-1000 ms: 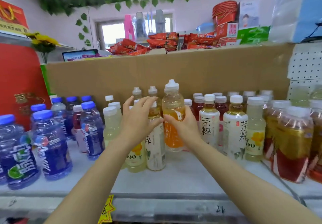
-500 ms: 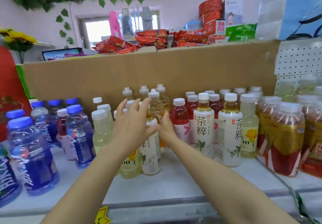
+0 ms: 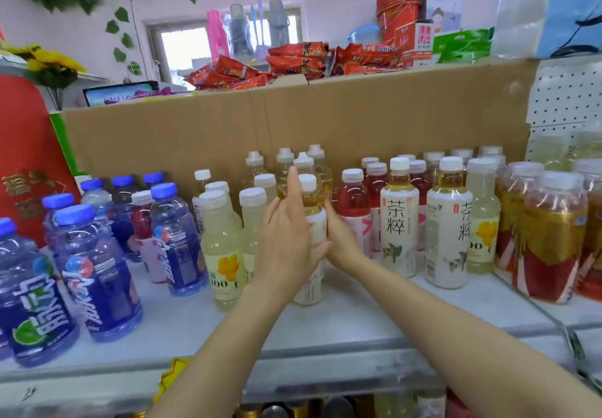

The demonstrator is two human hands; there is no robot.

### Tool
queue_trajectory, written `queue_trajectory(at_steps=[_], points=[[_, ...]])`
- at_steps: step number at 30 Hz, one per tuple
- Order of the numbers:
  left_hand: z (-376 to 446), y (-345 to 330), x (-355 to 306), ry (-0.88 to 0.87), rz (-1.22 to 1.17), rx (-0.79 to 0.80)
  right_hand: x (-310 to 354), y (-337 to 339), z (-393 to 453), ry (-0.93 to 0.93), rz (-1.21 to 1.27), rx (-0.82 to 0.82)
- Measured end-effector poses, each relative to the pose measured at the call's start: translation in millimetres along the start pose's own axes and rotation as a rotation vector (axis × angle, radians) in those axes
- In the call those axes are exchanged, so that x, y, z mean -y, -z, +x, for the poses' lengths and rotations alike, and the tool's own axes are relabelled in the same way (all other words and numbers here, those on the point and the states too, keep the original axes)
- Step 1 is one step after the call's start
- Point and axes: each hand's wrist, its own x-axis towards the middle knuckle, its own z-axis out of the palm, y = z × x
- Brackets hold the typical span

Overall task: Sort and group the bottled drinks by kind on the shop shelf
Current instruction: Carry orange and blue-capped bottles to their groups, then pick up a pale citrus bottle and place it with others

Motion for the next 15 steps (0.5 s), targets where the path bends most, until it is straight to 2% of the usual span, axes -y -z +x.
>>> queue_trajectory(at_steps=[1,5,8,11,15], points=[[-5,-3,0,0.066,-0.093,-0.009,-6,4,-5,0.058,-0.075,0.02],[-18,-22,1,0.271,-0.314,-0.043,-11,27,-36,0.098,-0.03,0.164],[-26,-33,-3,0.343,-0.382,0.021,-1,54,-62,0.108,-0.058,0.122],[-28,-41,-2,0.333,-0.417,-0.016,-2,80,-88,0.105,-0.18,-0.045],[-29,-38,-9,0.408,-0.571,-0.07,-12,114,-116,0.071,-0.256,-0.423]])
